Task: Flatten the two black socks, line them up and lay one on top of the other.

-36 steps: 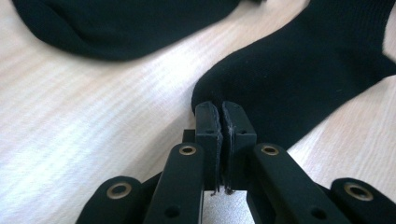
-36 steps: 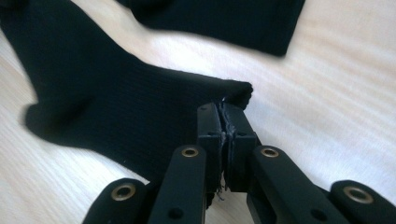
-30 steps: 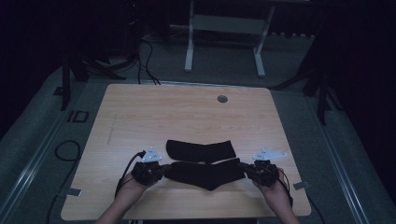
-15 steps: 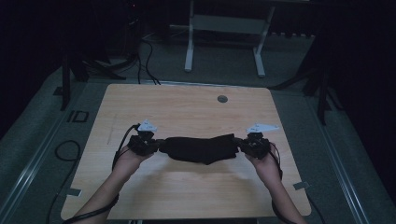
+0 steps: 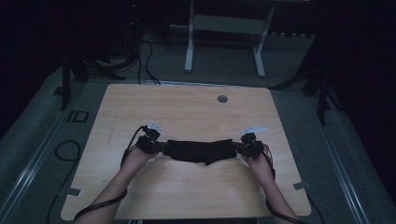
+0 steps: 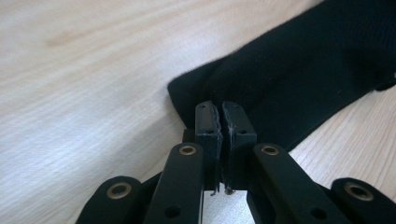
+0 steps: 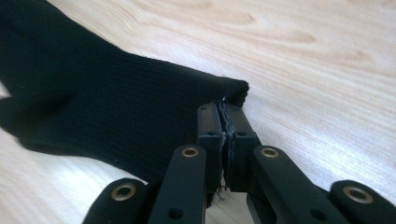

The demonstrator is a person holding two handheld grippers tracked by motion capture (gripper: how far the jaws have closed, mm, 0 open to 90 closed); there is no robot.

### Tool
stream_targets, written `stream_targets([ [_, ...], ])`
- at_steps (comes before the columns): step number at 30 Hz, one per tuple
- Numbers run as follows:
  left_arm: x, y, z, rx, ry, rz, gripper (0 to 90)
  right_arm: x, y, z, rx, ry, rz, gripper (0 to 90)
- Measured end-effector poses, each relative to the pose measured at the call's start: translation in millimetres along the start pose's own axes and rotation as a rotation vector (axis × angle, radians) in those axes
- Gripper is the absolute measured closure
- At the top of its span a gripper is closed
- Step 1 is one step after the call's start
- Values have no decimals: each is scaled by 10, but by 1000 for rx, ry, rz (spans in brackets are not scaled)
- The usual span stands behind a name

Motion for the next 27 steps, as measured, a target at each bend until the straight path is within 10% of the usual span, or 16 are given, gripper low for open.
stream_targets([
  [15, -24, -1, -121, 0, 29, 9, 859, 73, -57, -54, -5, -8, -6, 868],
  [22, -39, 81, -15, 92, 46, 61, 859, 87, -50, -59, -7, 0, -11, 865],
  [27, -48, 61, -172, -8, 64, 26, 859, 90, -48, -62, -8, -1, -10, 866],
])
Point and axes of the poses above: each handheld gripper's, and its own axes: z roughly backward along the jaws, y roughly out of its top, x roughly to its right, the point moved 1 cm from there along -z, roughly forward along the jaws, and after that the axes turned 11 degrees about y, right-handed, at the moved point
